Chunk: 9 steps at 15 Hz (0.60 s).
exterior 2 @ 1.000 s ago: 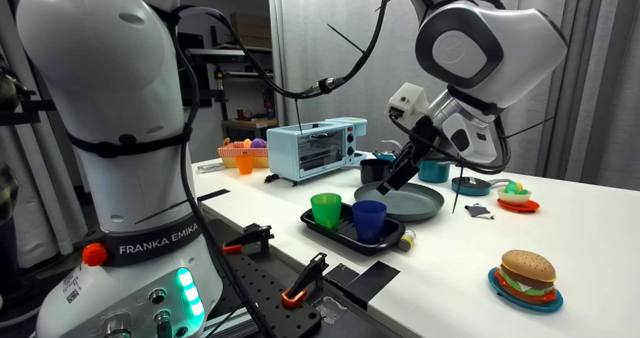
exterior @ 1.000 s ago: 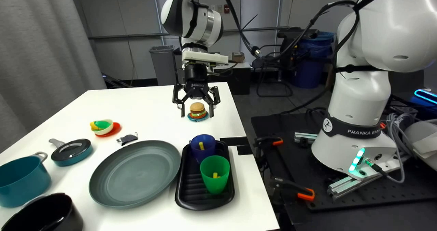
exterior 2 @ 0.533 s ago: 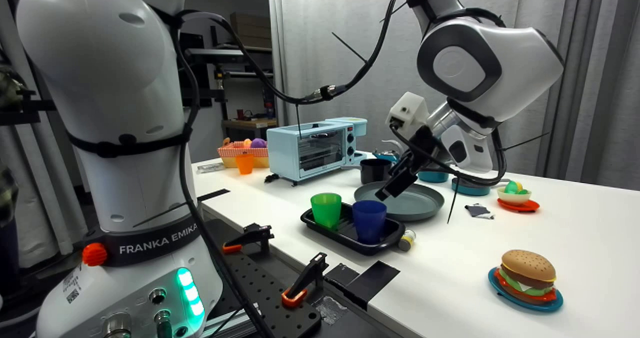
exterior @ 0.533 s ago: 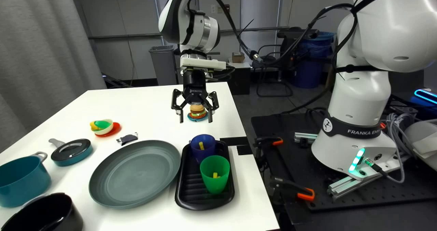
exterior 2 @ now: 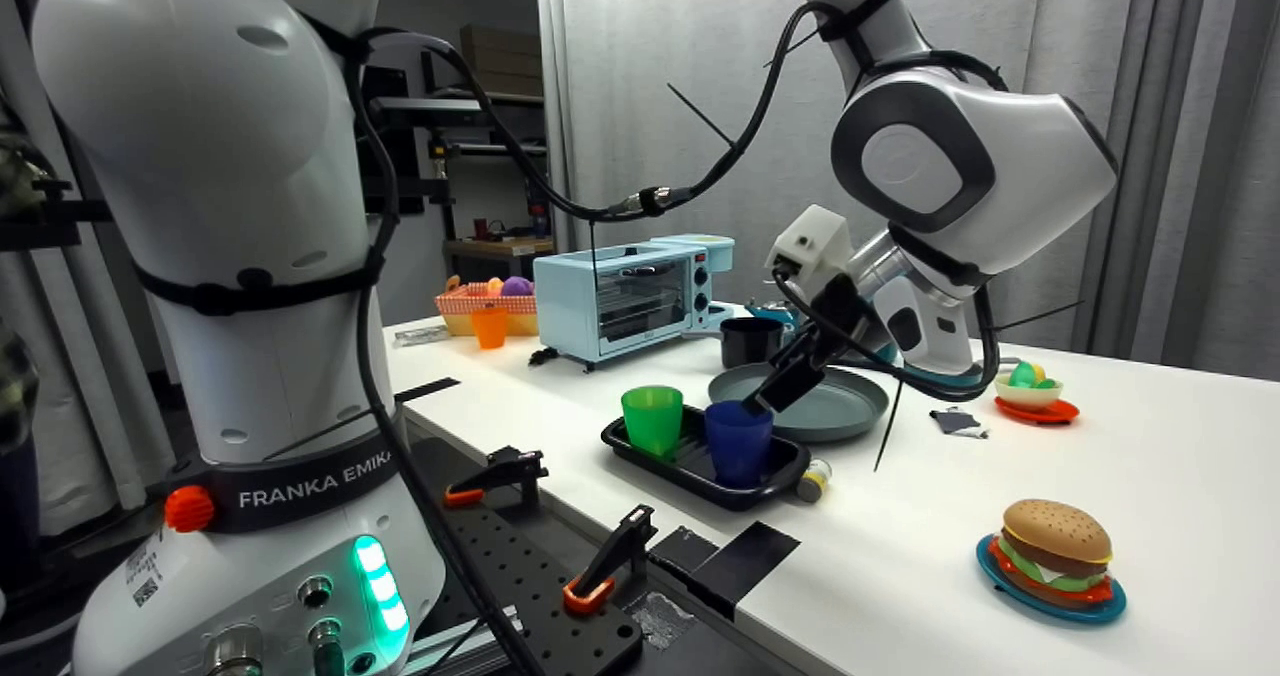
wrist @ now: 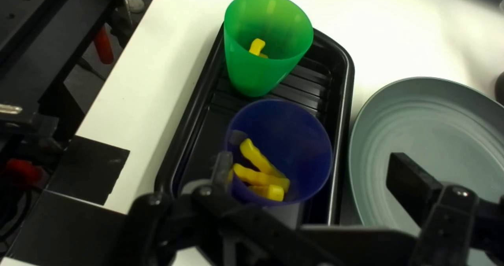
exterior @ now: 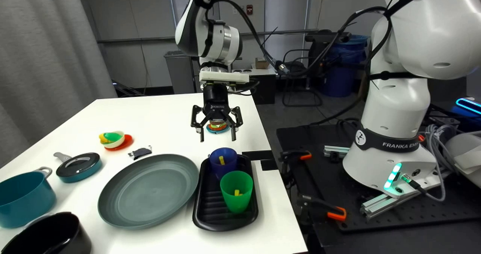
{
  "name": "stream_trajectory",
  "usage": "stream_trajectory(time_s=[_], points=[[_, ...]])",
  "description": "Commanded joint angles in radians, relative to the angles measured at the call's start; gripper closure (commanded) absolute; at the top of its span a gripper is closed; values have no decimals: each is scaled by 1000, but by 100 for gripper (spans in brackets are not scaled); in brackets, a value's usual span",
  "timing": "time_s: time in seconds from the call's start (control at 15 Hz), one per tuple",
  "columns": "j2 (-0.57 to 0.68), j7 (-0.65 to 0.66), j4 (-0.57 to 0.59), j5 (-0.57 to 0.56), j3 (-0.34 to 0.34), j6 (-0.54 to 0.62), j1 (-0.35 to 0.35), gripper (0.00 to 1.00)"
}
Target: Pour the contents of the blue cup onto the plate
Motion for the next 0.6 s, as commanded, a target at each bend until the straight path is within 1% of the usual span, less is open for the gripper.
stream_trajectory(time_s=[0.0,0.53], points=[[22,-12,20,28,8,-42,-22,0],[44,-8,20,31,13,-39,-19,0]])
